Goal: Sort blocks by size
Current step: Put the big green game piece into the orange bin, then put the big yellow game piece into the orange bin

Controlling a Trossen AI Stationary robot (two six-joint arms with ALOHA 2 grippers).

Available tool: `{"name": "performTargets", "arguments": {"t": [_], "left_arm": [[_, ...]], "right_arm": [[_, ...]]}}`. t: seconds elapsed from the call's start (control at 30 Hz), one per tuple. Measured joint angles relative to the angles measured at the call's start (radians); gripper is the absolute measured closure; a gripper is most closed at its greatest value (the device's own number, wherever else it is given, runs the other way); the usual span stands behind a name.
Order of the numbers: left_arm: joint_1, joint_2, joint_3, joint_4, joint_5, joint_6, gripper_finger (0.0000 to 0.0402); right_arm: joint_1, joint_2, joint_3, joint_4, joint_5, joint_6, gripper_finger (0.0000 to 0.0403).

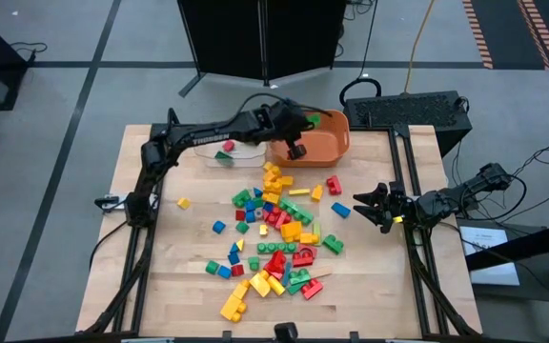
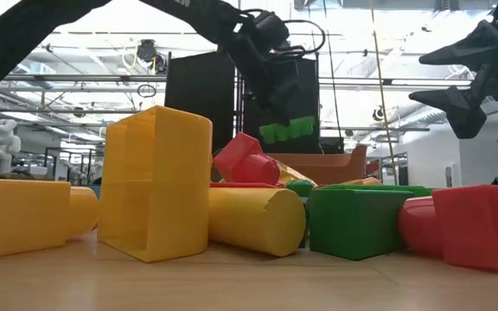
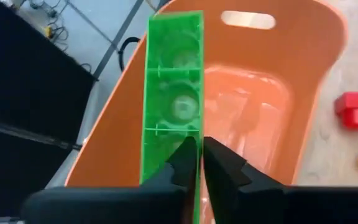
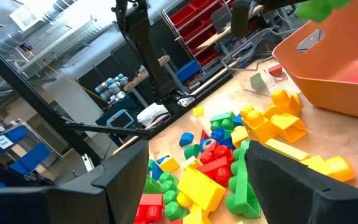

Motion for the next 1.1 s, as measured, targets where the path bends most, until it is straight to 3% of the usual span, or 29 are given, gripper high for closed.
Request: {"name": "performTargets", "arguments": {"t": [0.27,0.4,0.53,0.7,0.87,1.1], "left_arm": [[-0.010,0.000,0.000,-0.027,0.042,0.054,0.0256],[-0.045,-0.035,0.000,-0.152,0.121,0.135,0.0223],[-0.094,-0.118,0.002,-0.311,0.145,0.178,0.0217],[-0.134,-0.194,-0.005,-0.479,0.215,0.102,0.0217],[-0.143,-0.234,-0.135,-0.474,0.258,0.073,0.0217],[-0.146,-0.233,-0.374,-0.301,0.261,0.066,0.0217]], "right_arm": [[0.000,0.000,0.000,0.001,-0.001,-0.002,0.0142],[0.000,0.000,0.000,0.001,-0.001,-0.002,0.0142],[0.000,0.000,0.000,0.001,-0.002,-0.002,0.0142],[0.000,0.000,0.000,0.001,-0.002,-0.002,0.0142],[0.000,0.000,0.000,0.002,-0.002,0.001,0.0142],[0.000,0.000,0.000,0.003,-0.002,0.001,0.0142]]}}
